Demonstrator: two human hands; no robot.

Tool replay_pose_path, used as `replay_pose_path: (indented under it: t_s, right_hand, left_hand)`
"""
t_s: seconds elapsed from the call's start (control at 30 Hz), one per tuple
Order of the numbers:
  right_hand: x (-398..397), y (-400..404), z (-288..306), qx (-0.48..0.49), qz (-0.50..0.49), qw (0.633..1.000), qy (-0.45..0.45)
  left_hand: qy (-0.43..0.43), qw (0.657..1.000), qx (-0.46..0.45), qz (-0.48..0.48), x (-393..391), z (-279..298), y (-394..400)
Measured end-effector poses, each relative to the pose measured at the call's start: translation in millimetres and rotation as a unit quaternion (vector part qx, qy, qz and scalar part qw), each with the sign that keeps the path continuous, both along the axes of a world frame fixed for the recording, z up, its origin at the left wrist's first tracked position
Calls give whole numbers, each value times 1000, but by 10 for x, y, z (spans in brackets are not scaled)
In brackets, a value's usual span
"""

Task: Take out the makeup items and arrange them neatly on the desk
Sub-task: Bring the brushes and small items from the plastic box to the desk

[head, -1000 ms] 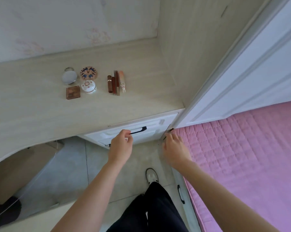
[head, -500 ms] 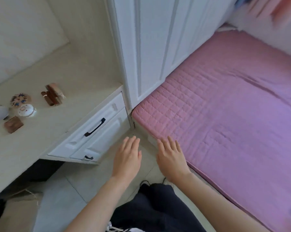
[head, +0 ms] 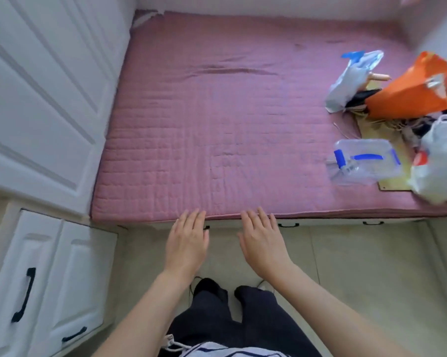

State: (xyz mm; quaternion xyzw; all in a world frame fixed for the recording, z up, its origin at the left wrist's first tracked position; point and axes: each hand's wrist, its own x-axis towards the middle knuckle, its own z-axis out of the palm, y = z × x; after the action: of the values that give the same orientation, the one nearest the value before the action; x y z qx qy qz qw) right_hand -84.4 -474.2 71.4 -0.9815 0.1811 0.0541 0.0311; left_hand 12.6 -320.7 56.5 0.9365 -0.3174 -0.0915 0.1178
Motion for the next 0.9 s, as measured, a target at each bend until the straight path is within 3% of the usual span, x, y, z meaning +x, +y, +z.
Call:
replay_pose_path:
  t_s: [0.5,0.9]
  right_hand:
    - [-1921,-1714,-19,26,-233,972,-14]
    - [-2627,-3029,-83,103,-365,925,-8]
  left_hand:
    - [-19,969,-4,-247,-1400,-13,-2438]
    - [-26,924,16,-382,-1922,-128,-3926]
